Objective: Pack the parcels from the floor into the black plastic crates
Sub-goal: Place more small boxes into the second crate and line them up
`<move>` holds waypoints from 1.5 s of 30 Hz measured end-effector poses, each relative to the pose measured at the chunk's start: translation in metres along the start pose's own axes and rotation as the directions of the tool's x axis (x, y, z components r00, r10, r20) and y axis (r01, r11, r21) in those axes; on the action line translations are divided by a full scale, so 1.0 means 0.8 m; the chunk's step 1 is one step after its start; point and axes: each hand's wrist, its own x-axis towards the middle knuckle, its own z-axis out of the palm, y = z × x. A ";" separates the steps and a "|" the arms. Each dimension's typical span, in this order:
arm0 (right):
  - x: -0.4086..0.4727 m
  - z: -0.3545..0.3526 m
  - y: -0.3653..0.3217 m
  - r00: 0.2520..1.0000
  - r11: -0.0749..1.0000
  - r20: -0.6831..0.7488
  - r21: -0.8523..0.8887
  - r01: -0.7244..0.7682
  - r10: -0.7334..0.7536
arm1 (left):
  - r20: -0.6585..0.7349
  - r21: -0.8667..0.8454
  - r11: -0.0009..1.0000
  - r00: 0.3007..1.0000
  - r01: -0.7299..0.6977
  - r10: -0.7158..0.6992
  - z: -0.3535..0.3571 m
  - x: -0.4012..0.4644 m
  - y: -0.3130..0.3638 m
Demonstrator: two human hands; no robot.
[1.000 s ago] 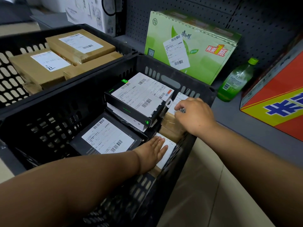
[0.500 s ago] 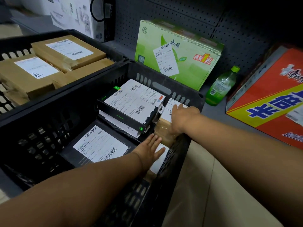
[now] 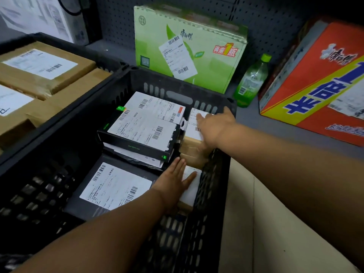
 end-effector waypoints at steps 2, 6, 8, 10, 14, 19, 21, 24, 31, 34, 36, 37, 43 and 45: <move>-0.013 -0.005 0.012 0.998 0.991 -0.065 0.130 -0.006 0.014 | -0.009 0.003 1.000 1.000 0.009 -0.009 0.001 -0.002 0.000; -0.061 0.004 0.031 0.962 0.936 -0.258 0.351 0.013 0.084 | 0.002 0.003 1.000 1.000 0.025 -0.025 -0.007 -0.007 0.004; -0.089 0.017 0.041 0.927 0.918 -0.360 0.393 0.051 0.103 | 0.031 0.010 1.000 0.999 0.023 -0.023 -0.019 -0.009 0.005; -0.116 0.029 0.054 0.887 0.908 -0.445 0.411 0.084 0.120 | 0.062 0.012 1.000 0.998 -0.008 0.007 -0.037 -0.012 0.006; -0.166 0.054 0.080 0.877 0.915 -0.470 0.390 0.105 0.100 | 0.084 0.047 0.996 0.994 -0.074 0.069 -0.084 -0.044 -0.001; -0.225 0.083 0.122 0.877 0.925 -0.470 0.368 0.090 0.101 | -0.085 0.134 0.988 0.995 0.070 -0.059 -0.149 -0.118 -0.022; -0.250 0.095 0.146 0.877 0.924 -0.465 0.374 0.074 0.118 | -0.226 0.157 0.976 0.967 0.151 -0.114 -0.180 -0.138 -0.027; -0.291 0.117 0.187 0.879 0.923 -0.446 0.384 0.020 0.166 | -0.460 0.118 0.976 0.881 0.183 -0.109 -0.240 -0.141 -0.014; -0.413 0.221 0.310 0.849 0.893 -0.369 0.385 -0.231 0.379 | -0.646 0.121 0.989 0.749 -0.090 0.147 -0.385 -0.046 0.125; -0.484 0.287 0.364 0.815 0.834 -0.276 0.389 -0.391 0.510 | -0.669 0.136 0.966 0.700 -0.218 0.252 -0.434 0.001 0.207; -0.534 0.335 0.399 0.772 0.770 -0.207 0.408 -0.490 0.601 | -0.677 0.139 0.944 0.667 -0.300 0.312 -0.463 0.023 0.267; -0.560 0.359 0.414 0.744 0.731 -0.165 0.410 -0.545 0.647 | -0.681 0.143 0.931 0.650 -0.336 0.339 -0.475 0.032 0.296; -0.711 0.505 0.465 0.537 0.463 0.076 0.414 -0.783 0.840 | -0.664 0.070 0.861 0.621 -0.504 0.418 -0.516 0.067 0.456; -0.753 0.552 0.465 0.478 0.377 0.173 0.414 -0.829 0.861 | -0.650 0.054 0.837 0.618 -0.544 0.443 -0.518 0.078 0.503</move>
